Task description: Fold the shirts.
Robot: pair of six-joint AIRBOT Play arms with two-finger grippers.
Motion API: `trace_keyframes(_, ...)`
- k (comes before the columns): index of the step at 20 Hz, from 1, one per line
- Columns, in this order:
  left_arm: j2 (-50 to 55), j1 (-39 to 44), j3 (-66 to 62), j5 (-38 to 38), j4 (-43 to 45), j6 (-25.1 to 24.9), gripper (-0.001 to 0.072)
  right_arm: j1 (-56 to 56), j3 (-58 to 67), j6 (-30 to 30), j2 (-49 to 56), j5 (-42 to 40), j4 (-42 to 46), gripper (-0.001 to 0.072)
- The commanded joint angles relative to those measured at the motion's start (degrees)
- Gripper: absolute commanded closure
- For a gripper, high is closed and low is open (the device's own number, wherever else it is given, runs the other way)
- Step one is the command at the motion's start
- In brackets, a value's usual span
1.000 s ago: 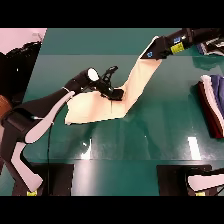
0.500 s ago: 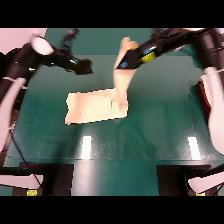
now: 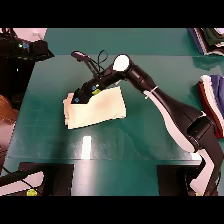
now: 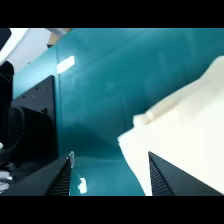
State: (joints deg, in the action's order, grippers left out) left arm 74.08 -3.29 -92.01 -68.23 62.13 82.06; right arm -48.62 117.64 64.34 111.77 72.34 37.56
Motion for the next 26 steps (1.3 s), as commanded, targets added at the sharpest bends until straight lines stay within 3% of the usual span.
trace_keyframes(1,-0.81,-0.92,-0.07,-2.43,0.33,0.0,0.0684,6.16,-1.68,4.37,-2.29,7.02,10.43,0.0208)
trace_keyframes(4,-0.79,-0.79,-0.07,-2.78,0.48,-0.02,0.0683,15.87,-11.85,7.28,-7.43,8.87,16.55,0.0208)
trace_keyframes(7,-0.68,-0.79,-0.07,-2.75,0.46,0.0,0.0684,25.57,-24.33,11.74,-11.04,7.26,15.76,0.0199)
trace_keyframes(8,-0.63,-0.79,-0.07,-2.73,0.48,-0.02,0.0684,28.02,-27.8,11.78,-11.45,6.51,14.53,0.0197)
trace_keyframes(10,-0.63,-0.79,-0.07,-2.62,0.46,-0.02,0.0683,31.36,-33.62,11.74,-10.91,4.98,8.79,0.0112)
trace_keyframes(11,-0.61,-0.79,-0.07,-2.34,0.48,-0.02,0.0683,32.2,-35.89,11.69,-10.14,4.07,5.42,0.0112)
trace_keyframes(16,-0.57,-0.79,-0.07,-1.7,0.48,-1.55,0.0683,28.33,-38.99,9.49,-4.5,0.13,-5.88,0.0112)
trace_keyframes(22,-0.57,-0.79,-0.07,-1.86,0.46,-2.62,0.0684,18.67,-28.81,9.42,3.04,-3.06,-12.7,0.0119)
trace_keyframes(23,-0.57,-0.79,-0.07,-1.92,0.48,-2.64,0.0683,17.33,-26.36,9.42,4.22,-3.48,-12.46,0.0147)
trace_keyframes(26,-0.57,-0.79,-0.07,-2.6,0.48,-2.64,0.0683,14.95,-21.18,9.16,5.53,-5.2,-11.91,0.0381)
